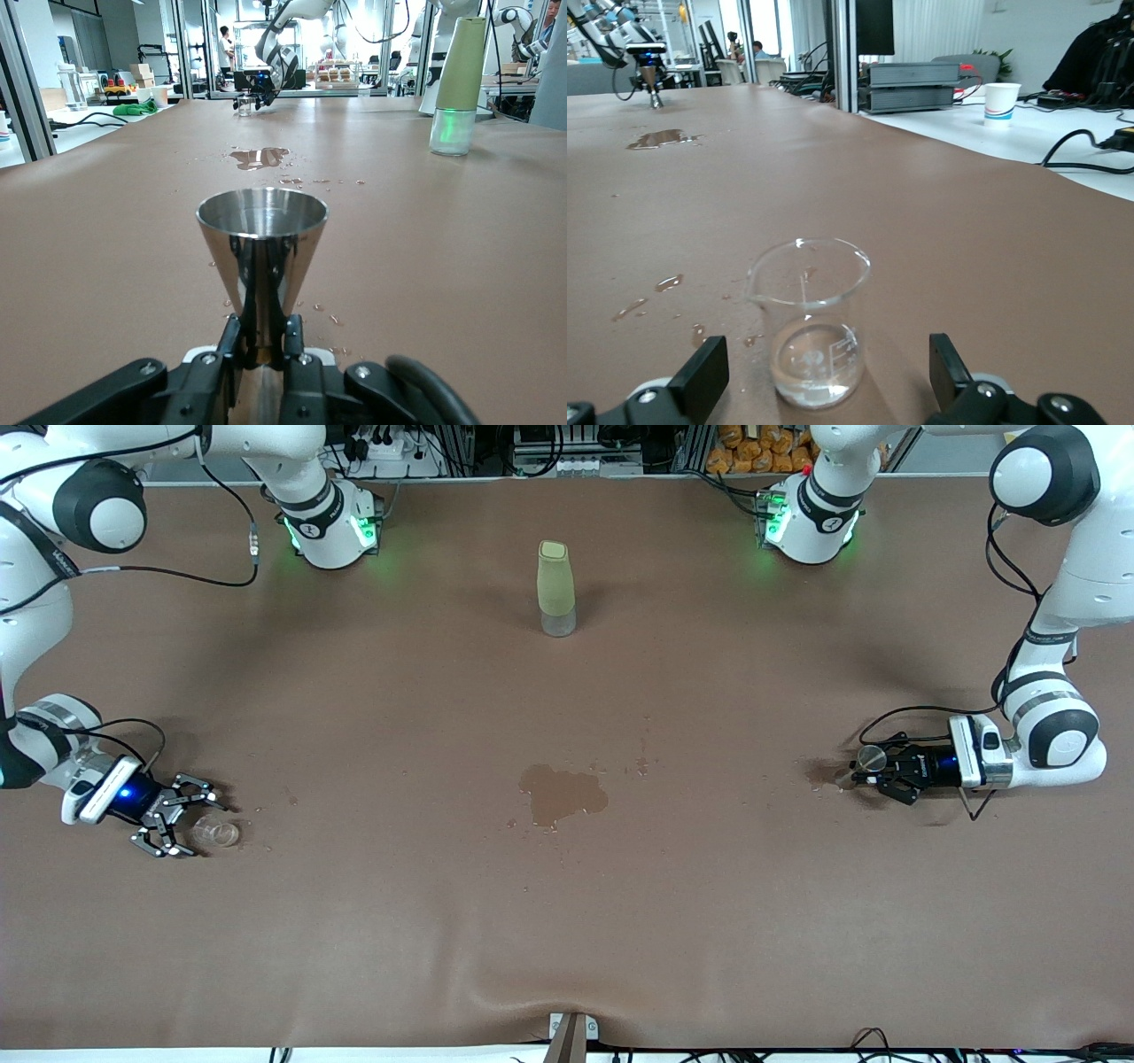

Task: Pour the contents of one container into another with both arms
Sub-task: 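Lift the jigger with the left gripper while the right gripper lifts the beaker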

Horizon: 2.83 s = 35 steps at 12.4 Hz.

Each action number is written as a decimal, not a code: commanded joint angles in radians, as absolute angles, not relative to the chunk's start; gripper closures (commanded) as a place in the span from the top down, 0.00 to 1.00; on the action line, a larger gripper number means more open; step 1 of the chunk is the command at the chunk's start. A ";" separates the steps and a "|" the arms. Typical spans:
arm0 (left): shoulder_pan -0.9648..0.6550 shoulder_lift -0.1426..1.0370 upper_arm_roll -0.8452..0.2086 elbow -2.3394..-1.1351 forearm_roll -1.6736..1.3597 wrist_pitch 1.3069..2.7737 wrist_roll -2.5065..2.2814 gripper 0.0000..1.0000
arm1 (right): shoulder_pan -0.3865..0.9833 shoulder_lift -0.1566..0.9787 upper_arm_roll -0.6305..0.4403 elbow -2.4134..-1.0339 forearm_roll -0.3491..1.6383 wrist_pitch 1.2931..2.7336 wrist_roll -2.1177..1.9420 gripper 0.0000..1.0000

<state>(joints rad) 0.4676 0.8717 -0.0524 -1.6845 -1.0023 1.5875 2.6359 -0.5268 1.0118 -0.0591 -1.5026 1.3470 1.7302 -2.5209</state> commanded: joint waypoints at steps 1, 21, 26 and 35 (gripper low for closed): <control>0.460 0.888 -0.049 -1.671 -1.023 1.594 2.646 0.00 | -0.514 1.046 -0.060 -1.477 1.399 1.733 -2.562 1.00; -0.092 0.844 -0.204 -1.453 -1.329 1.805 2.266 0.00 | -0.474 1.071 -0.052 -1.476 1.477 1.718 -2.559 0.49; -0.196 0.862 -0.204 -1.425 -1.501 1.935 2.256 0.00 | -0.476 1.071 -0.052 -1.471 1.477 1.698 -2.559 0.12; -0.331 0.874 -0.198 -1.390 -1.680 2.152 2.252 0.00 | -0.459 1.048 -0.043 -1.425 1.474 1.655 -2.527 0.01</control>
<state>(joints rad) -0.3012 0.8622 -0.2127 -1.4183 -1.6490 2.1174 2.2687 -0.4711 1.0526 -0.0452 -1.4594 1.4561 1.6712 -2.5559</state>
